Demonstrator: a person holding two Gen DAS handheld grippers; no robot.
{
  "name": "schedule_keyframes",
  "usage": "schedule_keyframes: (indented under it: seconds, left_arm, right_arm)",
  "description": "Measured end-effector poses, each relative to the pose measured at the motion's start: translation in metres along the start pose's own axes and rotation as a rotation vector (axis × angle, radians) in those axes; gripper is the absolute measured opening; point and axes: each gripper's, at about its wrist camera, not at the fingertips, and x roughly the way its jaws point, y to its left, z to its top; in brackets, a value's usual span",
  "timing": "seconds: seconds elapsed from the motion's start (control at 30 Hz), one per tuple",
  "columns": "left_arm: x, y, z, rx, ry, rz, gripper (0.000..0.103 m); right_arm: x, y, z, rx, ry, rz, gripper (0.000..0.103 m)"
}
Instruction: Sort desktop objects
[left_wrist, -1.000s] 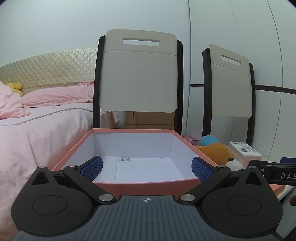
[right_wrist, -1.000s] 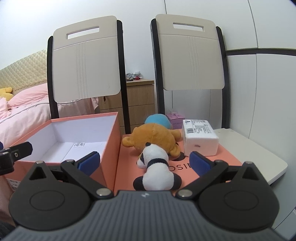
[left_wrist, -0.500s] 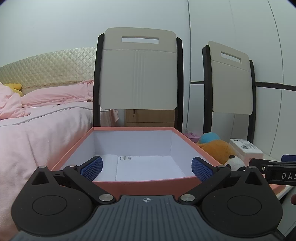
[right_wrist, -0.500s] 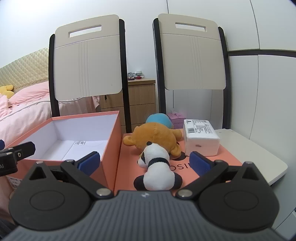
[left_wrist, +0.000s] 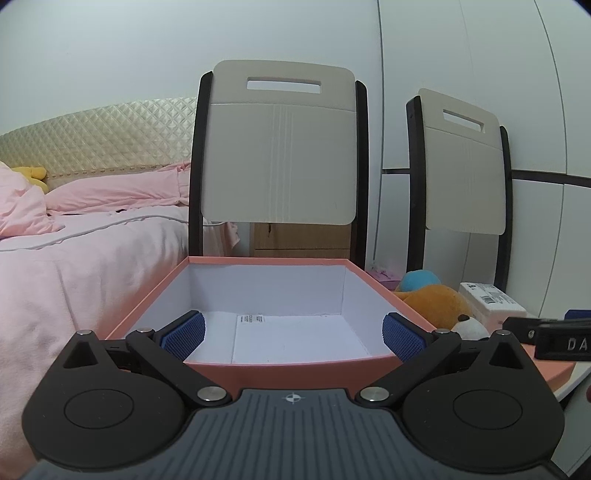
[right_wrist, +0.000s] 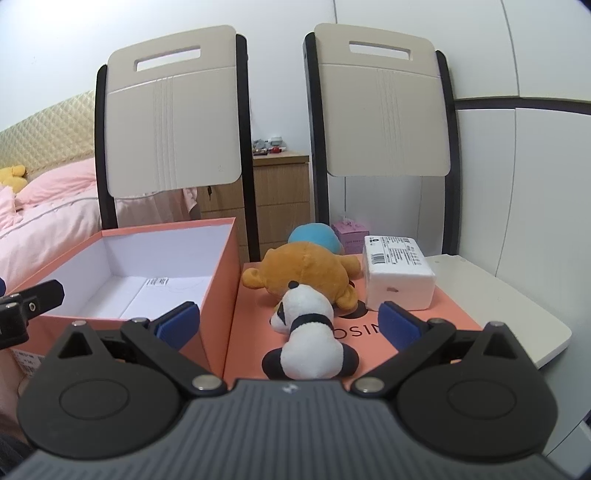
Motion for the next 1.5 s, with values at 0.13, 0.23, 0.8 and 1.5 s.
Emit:
schedule_keyframes:
  seconds: [0.13, 0.23, 0.8, 1.5]
  left_arm:
    - [-0.002, 0.0, -0.002, -0.002, -0.016, -0.003, 0.103]
    - [-0.001, -0.003, -0.004, 0.003, -0.022, 0.011, 0.103]
    - [-0.009, -0.049, -0.021, 0.041, -0.082, -0.016, 0.103]
    - [0.015, -0.153, -0.057, 0.048, -0.001, -0.145, 0.103]
  right_arm:
    - [-0.001, -0.005, 0.009, -0.014, -0.005, 0.002, 0.103]
    - [0.001, -0.006, 0.016, -0.029, -0.004, 0.015, 0.103]
    - [0.009, -0.043, 0.024, -0.02, 0.014, 0.036, 0.103]
    - [-0.029, -0.111, 0.008, 0.086, 0.033, 0.012, 0.103]
